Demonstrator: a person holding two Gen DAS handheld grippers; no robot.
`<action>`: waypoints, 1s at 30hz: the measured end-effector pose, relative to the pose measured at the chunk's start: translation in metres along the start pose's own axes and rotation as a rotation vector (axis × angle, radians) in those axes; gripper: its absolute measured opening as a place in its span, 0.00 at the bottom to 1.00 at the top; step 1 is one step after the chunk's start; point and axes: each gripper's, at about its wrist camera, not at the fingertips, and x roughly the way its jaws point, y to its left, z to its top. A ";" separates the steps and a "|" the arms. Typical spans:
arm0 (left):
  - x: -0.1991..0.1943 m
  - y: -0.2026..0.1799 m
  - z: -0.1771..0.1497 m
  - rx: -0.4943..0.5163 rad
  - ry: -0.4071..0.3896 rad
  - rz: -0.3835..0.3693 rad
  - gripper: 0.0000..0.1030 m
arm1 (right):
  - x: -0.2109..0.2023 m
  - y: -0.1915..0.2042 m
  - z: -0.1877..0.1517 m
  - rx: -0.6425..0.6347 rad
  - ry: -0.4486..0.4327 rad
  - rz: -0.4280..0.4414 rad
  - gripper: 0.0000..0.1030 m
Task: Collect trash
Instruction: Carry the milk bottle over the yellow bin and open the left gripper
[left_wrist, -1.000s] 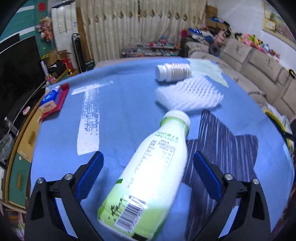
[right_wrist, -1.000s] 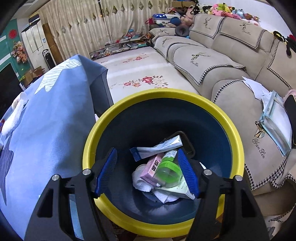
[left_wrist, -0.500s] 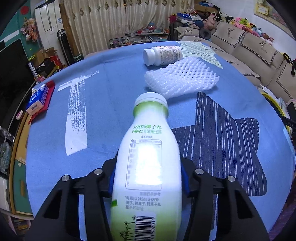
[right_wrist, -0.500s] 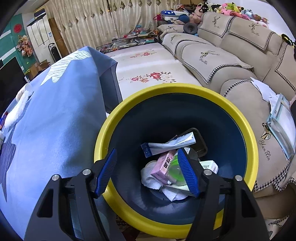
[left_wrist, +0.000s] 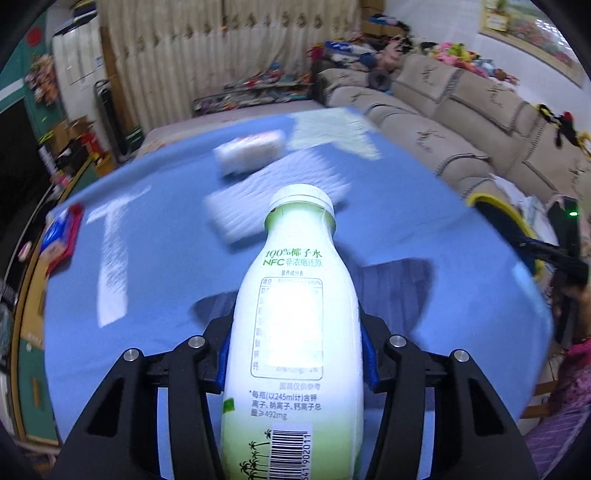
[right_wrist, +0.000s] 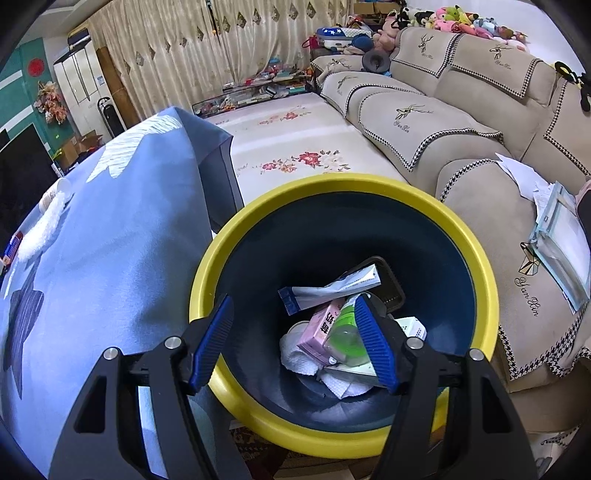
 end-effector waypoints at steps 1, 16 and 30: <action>-0.002 -0.010 0.005 0.013 -0.008 -0.018 0.50 | -0.002 -0.002 0.000 0.005 -0.004 0.002 0.63; 0.034 -0.222 0.089 0.306 0.012 -0.326 0.50 | -0.034 -0.074 -0.017 0.132 -0.059 -0.058 0.63; 0.149 -0.355 0.129 0.356 0.179 -0.415 0.50 | -0.059 -0.129 -0.033 0.236 -0.100 -0.094 0.63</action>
